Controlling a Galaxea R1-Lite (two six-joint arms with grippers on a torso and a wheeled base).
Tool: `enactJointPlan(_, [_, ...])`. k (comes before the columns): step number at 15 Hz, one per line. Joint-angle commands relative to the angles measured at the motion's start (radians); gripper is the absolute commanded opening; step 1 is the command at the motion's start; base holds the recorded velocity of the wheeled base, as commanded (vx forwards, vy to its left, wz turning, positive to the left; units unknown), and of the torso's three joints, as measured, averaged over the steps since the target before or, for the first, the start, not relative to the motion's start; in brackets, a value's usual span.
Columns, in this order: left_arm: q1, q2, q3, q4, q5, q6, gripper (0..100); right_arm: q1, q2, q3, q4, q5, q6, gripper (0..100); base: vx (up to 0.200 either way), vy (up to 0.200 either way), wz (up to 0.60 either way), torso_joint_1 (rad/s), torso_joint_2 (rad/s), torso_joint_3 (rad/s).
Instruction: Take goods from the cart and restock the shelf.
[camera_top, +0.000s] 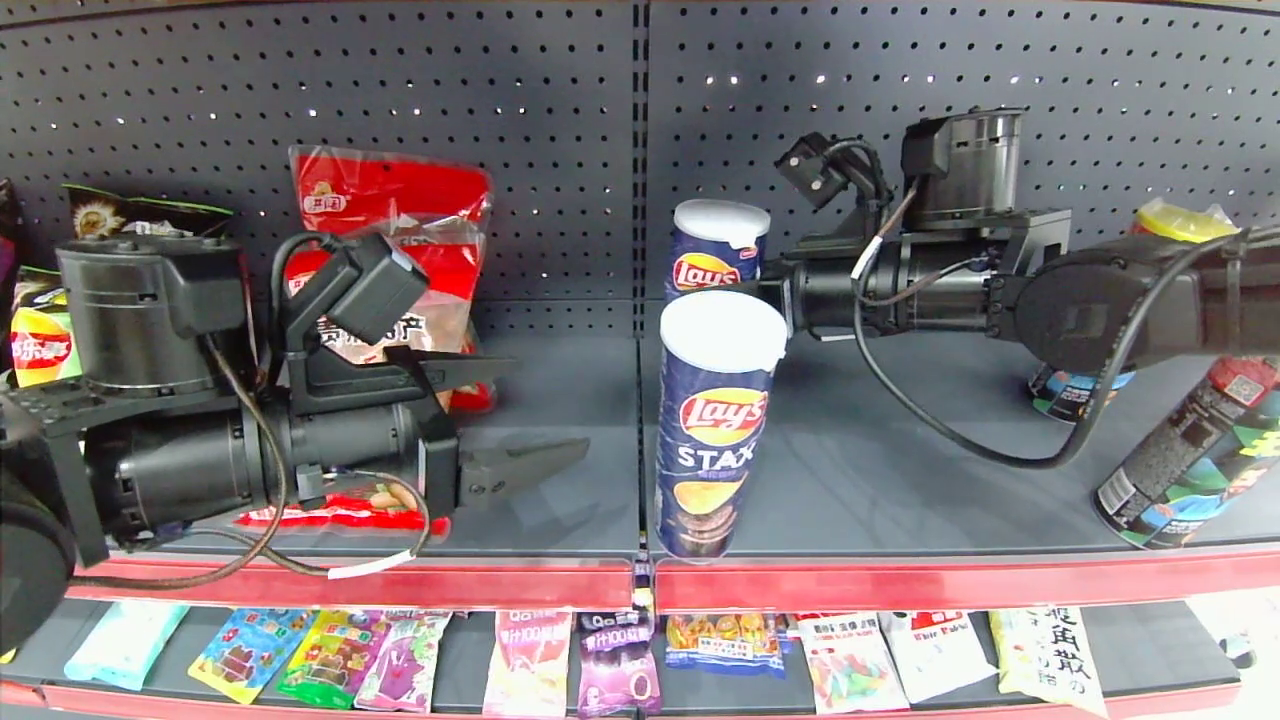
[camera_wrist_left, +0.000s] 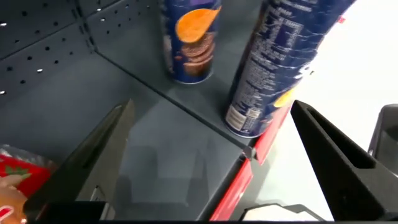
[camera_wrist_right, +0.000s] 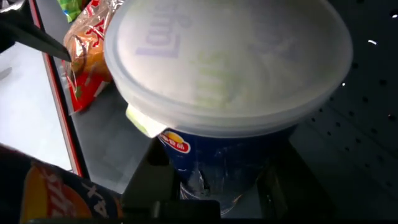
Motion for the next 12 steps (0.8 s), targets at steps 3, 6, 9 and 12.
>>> enactJointPlan(3, [0.002, 0.002, 0.005, 0.0, -0.005, 0.003, 100, -0.003, 0.012, 0.007, 0.001, 0.0, -0.002, 0, 0.0, 0.0, 0.0, 0.0, 0.0, 0.0])
enactJointPlan(6, [0.002, 0.001, 0.005, 0.0, -0.006, 0.003, 100, -0.004, 0.012, 0.008, 0.001, 0.002, -0.002, 100, 0.0, 0.0, 0.0, 0.0, 0.0, 0.0])
enactJointPlan(9, [0.003, 0.002, -0.001, 0.0, -0.002, 0.003, 100, -0.004, -0.007, 0.022, 0.001, -0.003, 0.0, 100, 0.0, 0.0, 0.0, 0.0, 0.0, 0.0])
enactJointPlan(12, [0.003, 0.008, -0.007, -0.002, 0.014, 0.005, 100, -0.006, -0.062, 0.079, 0.002, -0.006, 0.0, 100, 0.0, 0.0, 0.0, 0.0, 0.0, 0.0])
